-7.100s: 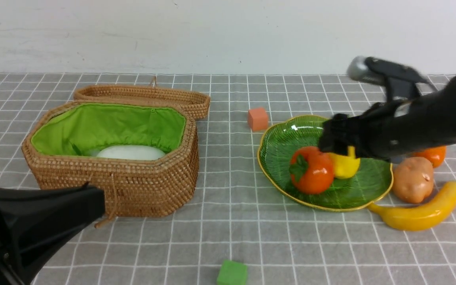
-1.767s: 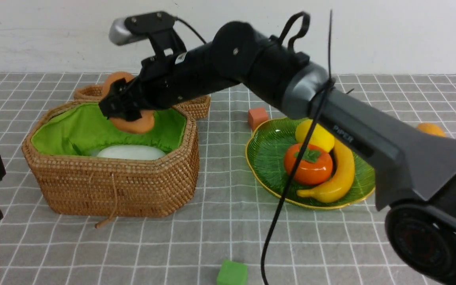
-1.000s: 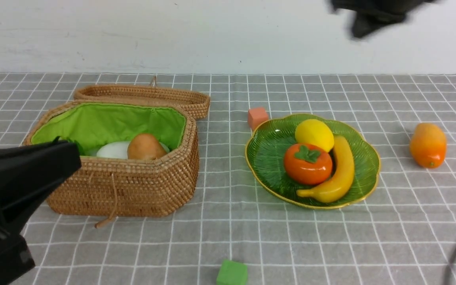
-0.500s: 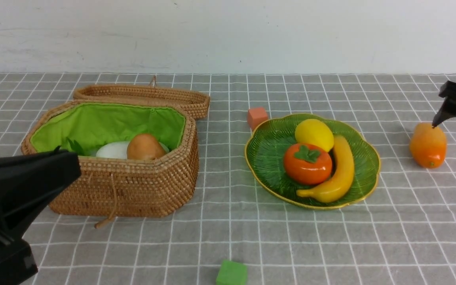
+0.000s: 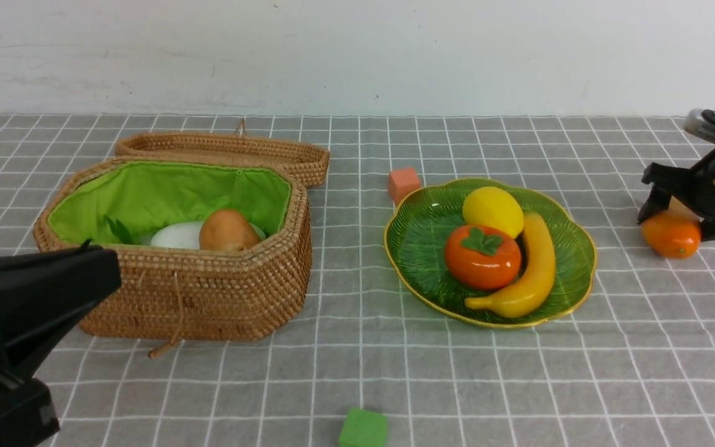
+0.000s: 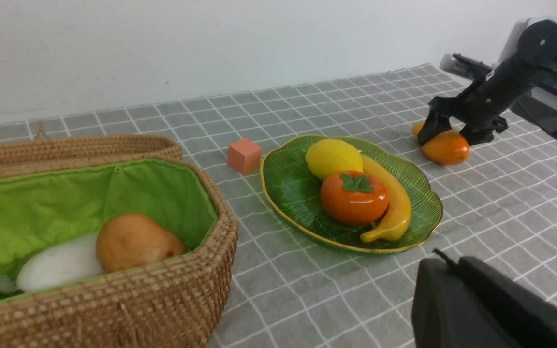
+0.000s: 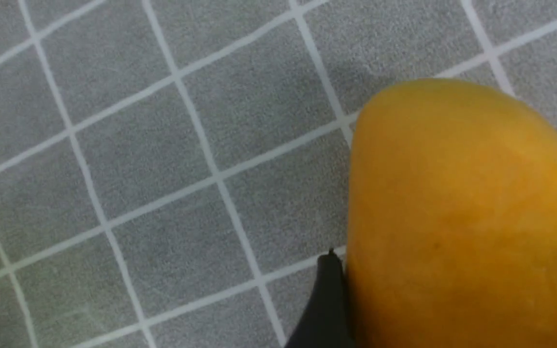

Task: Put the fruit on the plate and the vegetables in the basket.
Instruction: Use the right arm to grab a mango and put it into the right plate

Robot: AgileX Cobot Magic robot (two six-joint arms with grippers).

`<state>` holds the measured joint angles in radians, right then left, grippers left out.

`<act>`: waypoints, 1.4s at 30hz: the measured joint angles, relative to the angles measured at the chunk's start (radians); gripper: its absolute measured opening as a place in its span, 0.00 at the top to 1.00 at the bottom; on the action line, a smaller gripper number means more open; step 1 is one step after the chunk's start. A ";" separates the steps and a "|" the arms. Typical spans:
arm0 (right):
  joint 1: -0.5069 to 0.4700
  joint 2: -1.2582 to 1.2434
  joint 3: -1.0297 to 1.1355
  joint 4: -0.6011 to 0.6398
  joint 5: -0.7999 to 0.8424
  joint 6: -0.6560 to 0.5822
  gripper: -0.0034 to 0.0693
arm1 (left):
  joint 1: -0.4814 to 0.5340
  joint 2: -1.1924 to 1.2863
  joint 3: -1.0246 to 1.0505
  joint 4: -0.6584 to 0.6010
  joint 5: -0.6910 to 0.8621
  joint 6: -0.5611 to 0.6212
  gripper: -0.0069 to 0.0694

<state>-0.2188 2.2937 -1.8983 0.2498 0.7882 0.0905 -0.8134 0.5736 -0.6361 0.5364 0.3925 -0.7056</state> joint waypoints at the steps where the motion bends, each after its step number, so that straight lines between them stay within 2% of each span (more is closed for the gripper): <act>1: 0.000 0.000 -0.002 0.000 0.005 -0.020 0.16 | 0.000 0.000 0.000 0.000 0.002 0.000 0.88; 6: 0.004 -0.026 0.001 -0.005 0.074 -0.076 0.16 | 0.000 0.000 0.000 0.000 0.003 0.000 0.88; 10: 0.067 -0.144 0.003 0.022 0.169 -0.111 0.16 | 0.000 0.000 0.000 0.000 0.004 0.000 0.88; 12: 0.119 -0.202 0.002 0.060 0.190 -0.142 0.16 | 0.000 0.000 0.000 0.000 0.004 0.000 0.87; 14: 0.211 -0.256 -0.003 0.147 0.208 -0.200 0.16 | 0.000 0.000 0.000 0.000 0.004 0.000 0.87; 17: 0.334 -0.262 -0.005 0.215 0.197 -0.238 0.16 | 0.000 0.000 0.000 -0.001 0.004 0.000 0.87; 19: 0.411 -0.235 -0.005 0.221 0.159 -0.241 0.16 | 0.000 0.000 0.000 -0.001 0.005 0.000 0.87; 23: 0.477 -0.184 0.001 0.218 0.058 -0.238 0.16 | 0.000 0.000 0.000 -0.001 0.005 0.000 0.87; 26: 0.492 -0.153 0.001 0.213 -0.034 -0.208 0.16 | 0.000 0.000 0.000 -0.001 0.005 0.000 0.87; 33: 0.490 -0.097 0.001 0.213 -0.078 -0.132 0.15 | 0.000 0.000 0.000 -0.001 0.005 0.000 0.86; 38: 0.491 -0.071 0.001 0.215 -0.091 -0.116 0.07 | 0.000 0.000 0.000 -0.003 0.005 0.000 0.86; 42: 0.491 -0.071 0.001 0.217 -0.091 -0.111 0.05 | 0.000 0.000 0.000 -0.004 0.005 0.000 0.86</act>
<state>0.2727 2.2225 -1.8978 0.4671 0.6970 -0.0205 -0.8134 0.5736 -0.6361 0.5324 0.3971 -0.7056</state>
